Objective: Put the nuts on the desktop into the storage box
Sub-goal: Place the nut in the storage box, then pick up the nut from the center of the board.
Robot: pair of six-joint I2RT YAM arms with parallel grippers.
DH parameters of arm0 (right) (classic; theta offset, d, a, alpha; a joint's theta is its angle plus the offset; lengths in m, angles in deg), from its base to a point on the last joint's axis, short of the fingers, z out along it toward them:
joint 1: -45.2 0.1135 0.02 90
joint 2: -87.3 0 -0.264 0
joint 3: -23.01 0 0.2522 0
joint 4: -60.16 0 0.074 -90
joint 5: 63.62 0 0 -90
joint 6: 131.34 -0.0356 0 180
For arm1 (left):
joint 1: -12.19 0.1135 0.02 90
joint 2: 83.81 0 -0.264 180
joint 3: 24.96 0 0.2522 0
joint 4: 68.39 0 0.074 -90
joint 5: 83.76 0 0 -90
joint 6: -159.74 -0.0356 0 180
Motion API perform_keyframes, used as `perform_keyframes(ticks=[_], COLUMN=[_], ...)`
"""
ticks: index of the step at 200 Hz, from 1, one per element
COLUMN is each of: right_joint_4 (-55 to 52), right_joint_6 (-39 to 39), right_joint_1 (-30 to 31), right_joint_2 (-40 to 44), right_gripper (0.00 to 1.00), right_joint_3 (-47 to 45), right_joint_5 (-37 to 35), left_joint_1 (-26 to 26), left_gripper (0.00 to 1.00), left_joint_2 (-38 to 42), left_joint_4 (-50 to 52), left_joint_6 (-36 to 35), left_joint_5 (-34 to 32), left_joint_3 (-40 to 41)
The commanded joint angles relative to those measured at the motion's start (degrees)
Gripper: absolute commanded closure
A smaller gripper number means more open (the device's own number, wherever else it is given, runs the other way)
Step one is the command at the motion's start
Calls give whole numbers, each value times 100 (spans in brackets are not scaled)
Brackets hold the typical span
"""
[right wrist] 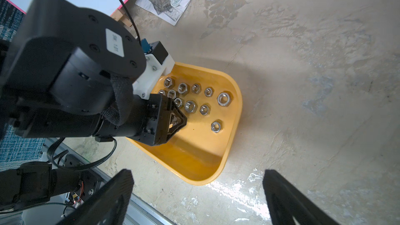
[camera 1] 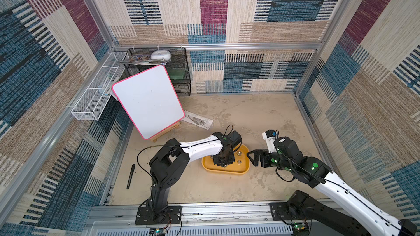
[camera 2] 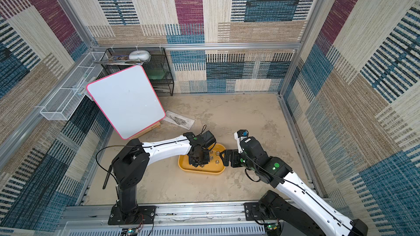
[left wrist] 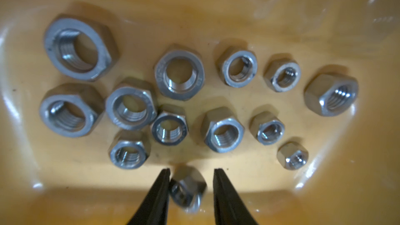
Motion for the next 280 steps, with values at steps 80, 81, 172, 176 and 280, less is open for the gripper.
perform_keyframes(ticks=[80, 81, 172, 176, 280], right_joint_4=[90, 97, 482, 511, 1437], right_joint_6=[140, 140, 445, 475, 1098], right_joint_1=[3, 3, -5, -10, -691], right_joint_2=[-434, -439, -870, -917, -2241], right_gripper=[1, 1, 1, 1, 1], right_joint_3=[271, 274, 392, 408, 895], right_joint_5=[-90, -89, -239, -266, -1137], left_joint_1=[-24, -24, 706, 776, 2865], left_gripper=[57, 57, 42, 39, 0], left_joint_2=[671, 680, 1551, 1596, 3708], left_joint_4=[334, 340, 506, 517, 245], left_joint_6=[-181, -177, -575, -599, -1198], left_joint_5=[-296, -298, -817, -839, -2411], left_joint_3=[-133, -135, 20, 36, 1243])
